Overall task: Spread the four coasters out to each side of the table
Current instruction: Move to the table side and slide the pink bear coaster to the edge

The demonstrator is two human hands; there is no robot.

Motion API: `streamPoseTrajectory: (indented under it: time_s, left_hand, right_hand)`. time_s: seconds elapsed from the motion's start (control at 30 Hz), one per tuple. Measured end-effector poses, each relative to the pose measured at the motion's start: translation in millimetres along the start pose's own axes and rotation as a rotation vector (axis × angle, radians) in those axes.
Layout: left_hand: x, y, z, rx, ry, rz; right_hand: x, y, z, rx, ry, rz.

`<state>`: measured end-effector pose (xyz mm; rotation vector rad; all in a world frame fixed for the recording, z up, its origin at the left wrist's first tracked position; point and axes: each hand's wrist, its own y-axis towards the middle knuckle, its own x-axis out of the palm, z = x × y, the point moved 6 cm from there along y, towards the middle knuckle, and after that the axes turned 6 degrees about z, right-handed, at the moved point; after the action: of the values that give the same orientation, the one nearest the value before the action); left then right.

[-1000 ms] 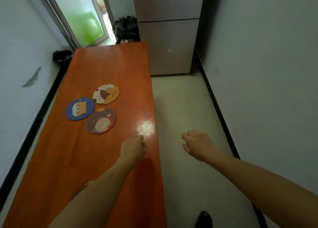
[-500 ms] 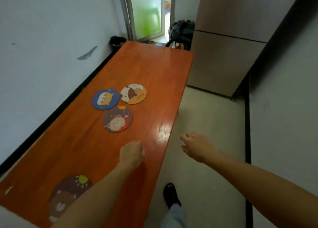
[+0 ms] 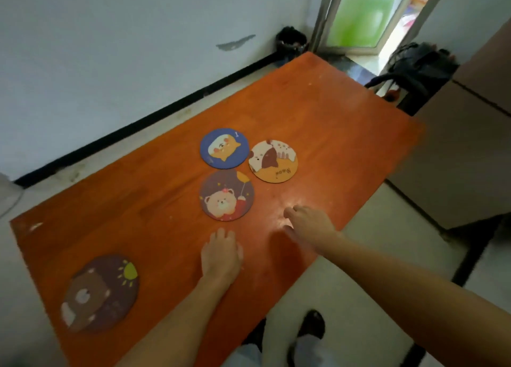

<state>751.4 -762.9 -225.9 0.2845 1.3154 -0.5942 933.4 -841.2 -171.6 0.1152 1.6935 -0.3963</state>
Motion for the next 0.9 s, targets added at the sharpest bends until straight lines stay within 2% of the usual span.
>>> streamPoseTrajectory:
  time_s: [0.13, 0.37, 0.47, 0.53, 0.67, 0.83, 0.9]
  left_hand:
    - [32.0, -9.8, 4.2, -0.184, 0.033, 0.033]
    - [74.1, -23.7, 36.8, -0.485, 0.017, 0.102]
    - [79.3, -21.9, 35.9, -0.516, 0.045, 0.113]
    - [84.8, -20.3, 33.9, -0.527, 0.072, 0.119]
    - [86.2, -22.5, 33.8, -0.537, 0.070, 0.105]
    - [88.0, -23.9, 33.1, -0.550, 0.086, 0.096]
    - [88.6, -23.8, 32.9, -0.548, 0.090, 0.098]
  right_hand:
    - [14.3, 65.5, -3.1, -0.084, 0.022, -0.089]
    - [36.1, 152.7, -21.2, -0.190, 0.168, -0.104]
    - [35.2, 171.4, -36.9, -0.182, 0.128, -0.001]
    - [41.5, 183.9, -43.2, -0.144, 0.087, -0.021]
    - [53.8, 193.1, -26.2, 0.132, 0.484, -0.190]
    - [53.9, 160.4, 8.5, 0.174, 0.856, -0.262]
    - [52.3, 142.7, 33.1, 0.194, 0.922, -0.301]
